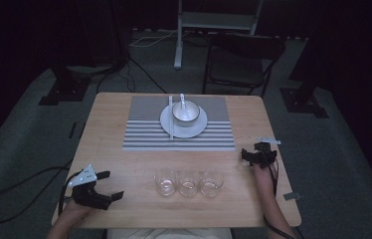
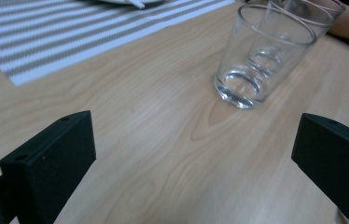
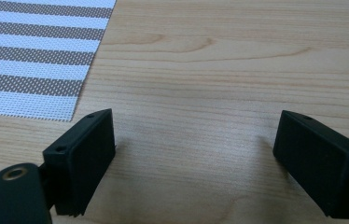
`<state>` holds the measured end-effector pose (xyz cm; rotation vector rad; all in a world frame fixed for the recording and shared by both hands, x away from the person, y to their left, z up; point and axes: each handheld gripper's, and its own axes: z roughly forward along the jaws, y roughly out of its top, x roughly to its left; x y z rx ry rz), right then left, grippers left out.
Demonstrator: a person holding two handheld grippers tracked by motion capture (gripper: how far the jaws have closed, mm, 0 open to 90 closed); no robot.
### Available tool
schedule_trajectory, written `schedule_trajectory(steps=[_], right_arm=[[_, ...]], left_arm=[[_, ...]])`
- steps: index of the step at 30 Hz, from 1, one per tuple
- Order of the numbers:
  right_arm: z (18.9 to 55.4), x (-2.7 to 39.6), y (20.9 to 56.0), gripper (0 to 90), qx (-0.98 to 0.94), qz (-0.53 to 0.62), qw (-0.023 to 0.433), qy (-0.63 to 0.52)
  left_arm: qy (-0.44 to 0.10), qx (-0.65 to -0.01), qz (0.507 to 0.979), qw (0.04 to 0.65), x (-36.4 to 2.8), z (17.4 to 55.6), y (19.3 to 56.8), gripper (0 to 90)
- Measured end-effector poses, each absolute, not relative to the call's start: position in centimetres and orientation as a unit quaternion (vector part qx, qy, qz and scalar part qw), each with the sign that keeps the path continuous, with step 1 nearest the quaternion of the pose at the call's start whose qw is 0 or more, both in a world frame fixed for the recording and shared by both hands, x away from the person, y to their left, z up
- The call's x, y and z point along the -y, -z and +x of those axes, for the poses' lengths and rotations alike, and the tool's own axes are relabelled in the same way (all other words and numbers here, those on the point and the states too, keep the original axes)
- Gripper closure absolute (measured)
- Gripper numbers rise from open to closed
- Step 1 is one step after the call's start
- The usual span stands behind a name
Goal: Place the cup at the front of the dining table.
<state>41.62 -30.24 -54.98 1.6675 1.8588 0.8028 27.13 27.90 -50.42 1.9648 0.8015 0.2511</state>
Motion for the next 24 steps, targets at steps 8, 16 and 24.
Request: schedule_trajectory(steps=[8, 16, 24], right_arm=[[41.6, 30.2, 55.0, 12.0, -0.685, 0.614, 0.257, -0.296], [41.6, 30.2, 55.0, 12.0, -0.685, 0.614, 0.256, -0.296], [41.7, 30.3, 55.0, 12.0, -0.685, 0.614, 0.256, -0.296]], left_arm=[[-0.097, -0.296, 0.815, 0.488, -25.5, 28.2, 49.5, 0.2], [-0.095, -0.276, 0.818, 0.495, -23.9, 29.0, 48.6, 0.2], [-0.081, -0.249, 0.834, 0.485, -21.4, 30.0, 47.9, 0.2]])
